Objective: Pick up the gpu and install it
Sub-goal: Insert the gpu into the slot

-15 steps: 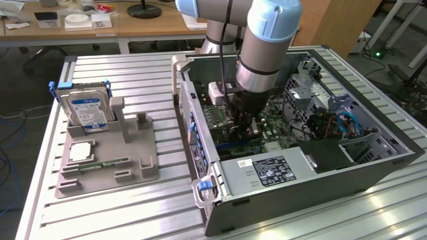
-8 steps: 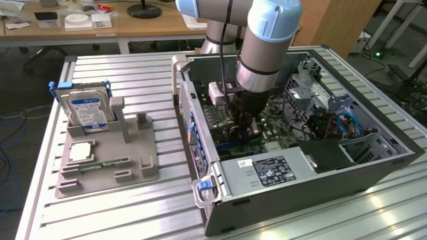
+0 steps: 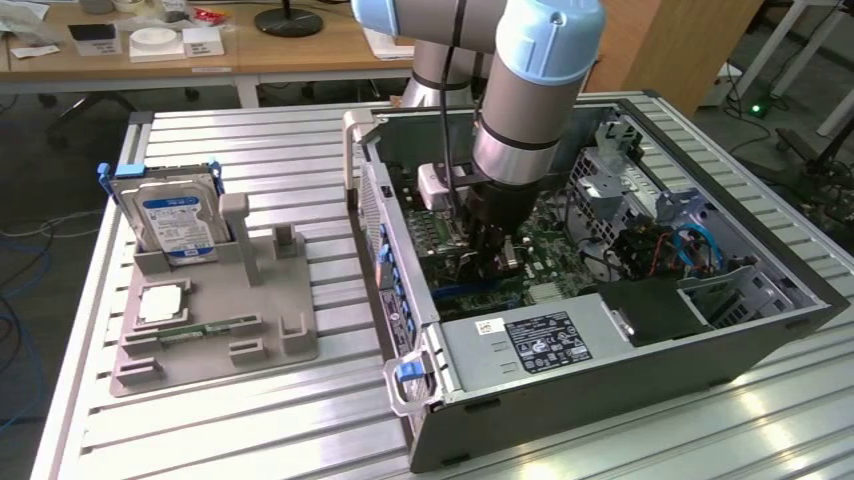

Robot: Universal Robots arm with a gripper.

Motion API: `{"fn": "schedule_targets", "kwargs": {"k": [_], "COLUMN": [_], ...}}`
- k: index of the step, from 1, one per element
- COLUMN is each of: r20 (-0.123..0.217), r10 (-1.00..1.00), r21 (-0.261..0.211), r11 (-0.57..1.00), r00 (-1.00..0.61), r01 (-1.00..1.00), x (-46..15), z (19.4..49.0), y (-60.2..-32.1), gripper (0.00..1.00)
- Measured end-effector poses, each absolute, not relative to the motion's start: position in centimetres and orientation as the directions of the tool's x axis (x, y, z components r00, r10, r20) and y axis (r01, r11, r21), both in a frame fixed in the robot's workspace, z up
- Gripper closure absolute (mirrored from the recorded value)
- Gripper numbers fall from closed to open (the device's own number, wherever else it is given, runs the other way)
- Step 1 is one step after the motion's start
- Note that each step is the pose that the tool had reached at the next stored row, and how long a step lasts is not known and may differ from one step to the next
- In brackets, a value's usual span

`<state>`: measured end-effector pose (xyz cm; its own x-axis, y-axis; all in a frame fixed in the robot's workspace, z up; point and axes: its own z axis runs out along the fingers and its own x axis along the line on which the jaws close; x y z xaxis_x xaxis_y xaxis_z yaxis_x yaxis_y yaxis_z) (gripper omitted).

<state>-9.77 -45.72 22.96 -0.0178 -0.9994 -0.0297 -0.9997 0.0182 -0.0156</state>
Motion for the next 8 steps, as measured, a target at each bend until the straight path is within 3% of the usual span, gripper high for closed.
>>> {"fn": "schedule_targets", "kwargs": {"k": [8], "r20": [-0.03], "r10": [-0.999], "r21": [-0.017], "r11": [0.018], "r00": [-0.018], "r01": [-1.0], "x": [-10.42], "z": [22.96], "y": [-45.72], "gripper": [0.73]}}
